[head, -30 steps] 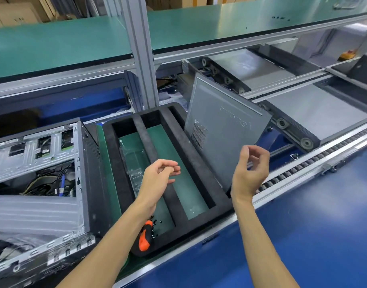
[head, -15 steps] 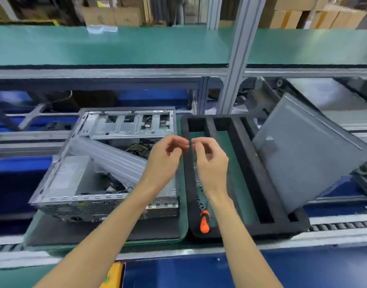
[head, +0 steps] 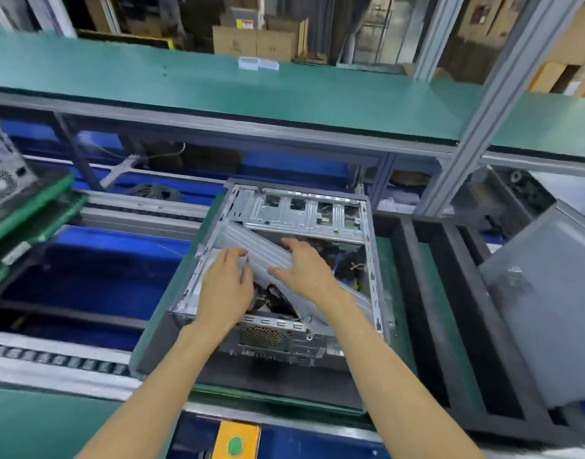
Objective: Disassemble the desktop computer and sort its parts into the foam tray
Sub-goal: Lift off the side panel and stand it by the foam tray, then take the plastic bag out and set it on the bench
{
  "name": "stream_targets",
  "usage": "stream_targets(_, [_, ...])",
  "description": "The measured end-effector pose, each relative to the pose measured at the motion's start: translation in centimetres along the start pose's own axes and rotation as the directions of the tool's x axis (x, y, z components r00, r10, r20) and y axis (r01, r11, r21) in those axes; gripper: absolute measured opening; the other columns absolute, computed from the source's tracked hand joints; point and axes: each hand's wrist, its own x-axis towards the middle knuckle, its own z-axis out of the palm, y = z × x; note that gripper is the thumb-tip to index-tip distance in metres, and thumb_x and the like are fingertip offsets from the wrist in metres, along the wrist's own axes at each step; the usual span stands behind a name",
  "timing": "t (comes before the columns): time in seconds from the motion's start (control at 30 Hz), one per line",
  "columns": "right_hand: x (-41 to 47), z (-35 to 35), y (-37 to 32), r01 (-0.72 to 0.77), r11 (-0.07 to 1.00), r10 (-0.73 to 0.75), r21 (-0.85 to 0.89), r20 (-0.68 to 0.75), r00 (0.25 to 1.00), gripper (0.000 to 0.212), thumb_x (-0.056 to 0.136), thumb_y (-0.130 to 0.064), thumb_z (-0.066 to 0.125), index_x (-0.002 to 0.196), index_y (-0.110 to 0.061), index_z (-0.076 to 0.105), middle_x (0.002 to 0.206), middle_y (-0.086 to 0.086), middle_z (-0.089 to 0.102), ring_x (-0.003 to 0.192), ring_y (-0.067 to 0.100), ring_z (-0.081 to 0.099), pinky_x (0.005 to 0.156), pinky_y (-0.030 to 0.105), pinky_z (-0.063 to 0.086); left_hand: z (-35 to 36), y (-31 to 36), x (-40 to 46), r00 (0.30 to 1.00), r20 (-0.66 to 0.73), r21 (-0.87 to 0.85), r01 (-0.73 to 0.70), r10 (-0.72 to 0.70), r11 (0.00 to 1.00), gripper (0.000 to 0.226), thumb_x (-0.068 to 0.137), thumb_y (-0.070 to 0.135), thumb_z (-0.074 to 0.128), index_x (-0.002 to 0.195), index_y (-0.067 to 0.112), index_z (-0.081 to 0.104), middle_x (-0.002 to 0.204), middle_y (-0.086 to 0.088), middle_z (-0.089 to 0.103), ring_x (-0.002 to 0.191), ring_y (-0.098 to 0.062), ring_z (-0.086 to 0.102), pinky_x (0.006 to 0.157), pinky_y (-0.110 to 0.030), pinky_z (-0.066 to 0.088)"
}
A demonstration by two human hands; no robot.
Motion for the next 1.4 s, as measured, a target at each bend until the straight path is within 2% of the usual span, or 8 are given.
stream_targets(0.13, [1.5,2.1,0.0,-0.082,0.969,0.096,-0.232,0.049,0.994,0.089,0.090,-0.061,0.060,0.160,-0.020,0.022,0.155,0.009,0.043,0.141,0.032,0.041,0.112,0.051,0.033,1.4,-0.9,-1.1,0.996,-0.072,0.085,-0.051,0.057,0.995,0.023,0.096,0.013,0.054,0.117,0.010,0.059,0.118,-0.007,0.062,0.108,-0.028,0.057,0.101,-0.045,0.043])
stream_targets(0.23, [2.3,2.8,-0.2,-0.169,0.952,0.179,-0.254,0.017,0.984,0.092,0.085,-0.070,0.057,0.156,-0.018,0.030,0.154,0.008,0.043,0.141,0.032,0.038,0.111,0.052,0.032,1.8,-0.6,-1.0,0.991,-0.112,0.157,-0.058,0.077,0.986,0.022,0.095,0.019,0.053,0.115,0.012,0.060,0.116,-0.003,0.061,0.106,-0.024,0.055,0.102,-0.044,0.043])
stream_targets(0.5, [1.9,3.8,-0.5,-0.204,0.972,0.181,-0.117,-0.184,0.966,0.063,0.080,-0.057,0.063,0.128,-0.016,0.055,0.126,0.003,0.062,0.116,0.025,0.057,0.091,0.042,0.047,2.0,-0.9,-0.6,0.983,-0.177,0.119,-0.032,0.053,0.992,0.022,0.095,0.019,0.048,0.114,0.016,0.058,0.112,0.002,0.064,0.103,-0.018,0.057,0.098,-0.035,0.043])
stream_targets(0.67, [0.5,3.9,-0.7,-0.113,0.991,0.086,-0.071,-0.312,0.946,0.038,0.078,-0.052,0.060,0.100,-0.022,0.050,0.093,-0.009,0.054,0.087,0.020,0.057,0.068,0.034,0.036,1.7,-0.5,-0.8,0.962,-0.269,-0.030,0.046,-0.052,0.999,0.022,0.094,0.015,0.051,0.115,0.022,0.047,0.100,0.005,0.059,0.083,-0.015,0.055,0.071,-0.027,0.040])
stream_targets(0.8, [0.1,3.5,-1.2,-0.126,0.992,0.117,-0.004,-0.351,0.929,0.033,0.073,-0.052,0.058,0.088,-0.024,0.047,0.079,-0.011,0.054,0.068,0.014,0.052,0.054,0.028,0.030,1.9,-0.7,-0.6,0.956,-0.287,-0.056,0.055,-0.069,0.997,0.026,0.095,0.016,0.051,0.119,0.022,0.043,0.103,0.006,0.056,0.081,-0.012,0.052,0.067,-0.027,0.040])
stream_targets(0.93, [-0.4,3.2,-1.5,-0.112,0.993,0.120,0.042,-0.365,0.923,0.032,0.070,-0.051,0.058,0.079,-0.025,0.041,0.071,-0.010,0.053,0.061,0.014,0.048,0.053,0.028,0.029,2.3,-1.0,-0.5,0.955,-0.295,0.012,0.021,-0.016,1.000,0.033,0.094,0.017,0.051,0.126,0.017,0.043,0.116,0.000,0.058,0.100,-0.017,0.057,0.085,-0.036,0.050])
stream_targets(1.1, [-1.7,2.7,-1.8,-0.066,0.997,0.074,0.034,-0.420,0.905,0.036,0.070,-0.051,0.060,0.076,-0.025,0.035,0.065,-0.008,0.049,0.056,0.013,0.038,0.053,0.027,0.033,3.0,-1.4,-0.2,0.982,-0.189,0.184,0.044,-0.008,0.982,0.052,0.104,0.035,0.032,0.152,0.016,0.032,0.155,-0.004,0.040,0.144,-0.020,0.035,0.118,-0.041,0.029])
stream_targets(1.4, [-3.8,0.6,-2.0,0.073,0.981,0.039,0.179,-0.555,0.831,0.035,0.070,-0.049,0.060,0.075,-0.031,0.031,0.058,-0.011,0.035,0.050,0.010,0.029,0.051,0.028,0.033,2.2,-0.9,-0.9,0.948,-0.306,-0.026,-0.105,0.092,0.994,0.057,0.105,0.042,0.026,0.158,0.028,0.010,0.166,0.002,0.014,0.144,-0.016,0.032,0.114,-0.041,0.034])
